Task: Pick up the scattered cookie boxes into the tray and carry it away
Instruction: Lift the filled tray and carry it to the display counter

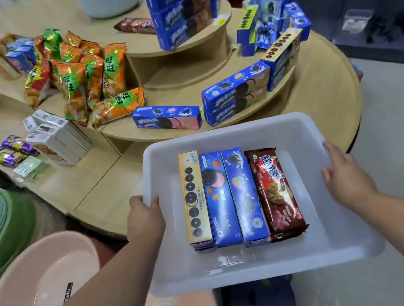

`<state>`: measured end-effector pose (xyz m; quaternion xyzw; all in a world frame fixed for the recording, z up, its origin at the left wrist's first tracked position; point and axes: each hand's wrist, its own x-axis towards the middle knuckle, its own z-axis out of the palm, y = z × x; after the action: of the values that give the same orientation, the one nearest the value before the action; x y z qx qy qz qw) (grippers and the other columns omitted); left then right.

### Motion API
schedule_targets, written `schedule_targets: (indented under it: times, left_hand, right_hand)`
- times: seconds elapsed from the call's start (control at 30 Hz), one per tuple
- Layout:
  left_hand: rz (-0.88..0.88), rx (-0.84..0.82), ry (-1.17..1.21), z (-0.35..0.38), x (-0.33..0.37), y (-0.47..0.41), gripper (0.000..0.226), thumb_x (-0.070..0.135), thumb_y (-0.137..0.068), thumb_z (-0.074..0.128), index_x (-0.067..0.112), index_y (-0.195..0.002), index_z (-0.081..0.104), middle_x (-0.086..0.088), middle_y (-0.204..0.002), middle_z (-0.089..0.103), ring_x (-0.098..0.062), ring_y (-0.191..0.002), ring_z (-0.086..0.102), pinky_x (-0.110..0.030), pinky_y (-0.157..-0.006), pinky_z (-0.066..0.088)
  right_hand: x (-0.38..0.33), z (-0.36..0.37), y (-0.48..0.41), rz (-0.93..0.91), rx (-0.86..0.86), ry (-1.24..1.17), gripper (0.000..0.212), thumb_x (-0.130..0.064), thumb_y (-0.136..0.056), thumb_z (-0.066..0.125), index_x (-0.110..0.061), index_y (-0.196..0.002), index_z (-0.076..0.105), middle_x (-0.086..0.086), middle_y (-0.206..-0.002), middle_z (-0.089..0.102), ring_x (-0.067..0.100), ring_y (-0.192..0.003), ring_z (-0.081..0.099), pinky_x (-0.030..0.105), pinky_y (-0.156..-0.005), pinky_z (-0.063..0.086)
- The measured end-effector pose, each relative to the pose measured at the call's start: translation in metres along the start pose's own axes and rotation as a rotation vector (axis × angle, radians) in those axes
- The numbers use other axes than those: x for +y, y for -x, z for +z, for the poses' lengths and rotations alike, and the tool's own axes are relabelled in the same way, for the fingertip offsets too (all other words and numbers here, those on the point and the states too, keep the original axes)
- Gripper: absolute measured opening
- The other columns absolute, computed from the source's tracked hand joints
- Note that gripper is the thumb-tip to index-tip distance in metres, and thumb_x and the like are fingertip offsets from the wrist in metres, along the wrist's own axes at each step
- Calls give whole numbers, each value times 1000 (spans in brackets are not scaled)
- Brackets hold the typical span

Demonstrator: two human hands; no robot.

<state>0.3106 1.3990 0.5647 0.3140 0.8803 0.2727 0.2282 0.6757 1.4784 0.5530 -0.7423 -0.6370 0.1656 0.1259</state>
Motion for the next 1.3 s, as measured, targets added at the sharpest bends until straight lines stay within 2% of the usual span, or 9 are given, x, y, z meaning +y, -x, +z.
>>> schedule_targets:
  times: [0.1,0.2,0.3,0.53,0.7,0.83,1.07,1.3]
  left_hand:
    - [-26,13,8,20,8,-26,32,35,-95,41,9,-113,42,3,-72,48,-27,-71,51,-37,-66,42]
    - [-55,23,3,36,12,-44,31,37,-95,40,10,-110,41,0,-74,50,-31,-76,55,-42,-74,49]
    - [-86,29,6,50,11,-53,27,37,-95,40,12,-105,39,-2,-76,51,-31,-77,55,-41,-72,48]
    - [-135,-4,-31,72,7,-59,21,36,-94,41,16,-99,37,2,-70,49,-30,-74,54,-39,-70,45]
    - [-132,11,-60,81,6,-63,23,37,-95,39,15,-101,38,3,-71,49,-28,-70,51,-36,-65,40]
    - [-138,34,-79,84,3,-63,29,38,-95,39,13,-108,41,3,-71,49,-28,-73,53,-37,-68,42]
    - [-155,-4,-142,86,5,-68,31,37,-95,37,9,-110,39,-7,-84,55,-30,-75,54,-39,-69,42]
    - [-97,-6,-228,87,5,-73,22,34,-96,35,12,-95,31,-7,-82,52,-30,-73,52,-39,-65,38]
  right_hand:
    - [-7,14,-42,-20,-32,16,61,-16,-91,45,-26,-145,20,24,-126,45,44,-95,57,47,-76,45]
    - [-12,26,-76,-53,-54,33,60,-18,-92,43,-27,-146,18,22,-132,42,43,-100,57,47,-78,45]
    - [-11,35,-95,-62,-82,52,60,-19,-93,42,-26,-147,17,23,-131,43,43,-95,59,43,-74,44]
    - [2,54,-100,-52,-142,52,59,-19,-93,44,-23,-147,19,24,-129,45,44,-102,57,48,-79,46]
    - [4,59,-105,-47,-134,63,60,-19,-93,44,-23,-147,18,25,-125,45,45,-91,59,46,-74,46]
    - [4,61,-109,-36,-141,93,60,-19,-93,42,-24,-147,17,25,-126,44,45,-89,60,45,-72,44]
    - [2,67,-117,-48,-176,179,58,-21,-94,37,-23,-147,13,26,-126,41,44,-87,59,43,-69,40]
    - [-1,70,-120,-49,-172,206,57,-20,-95,35,-21,-147,11,25,-126,40,43,-84,57,44,-70,40]
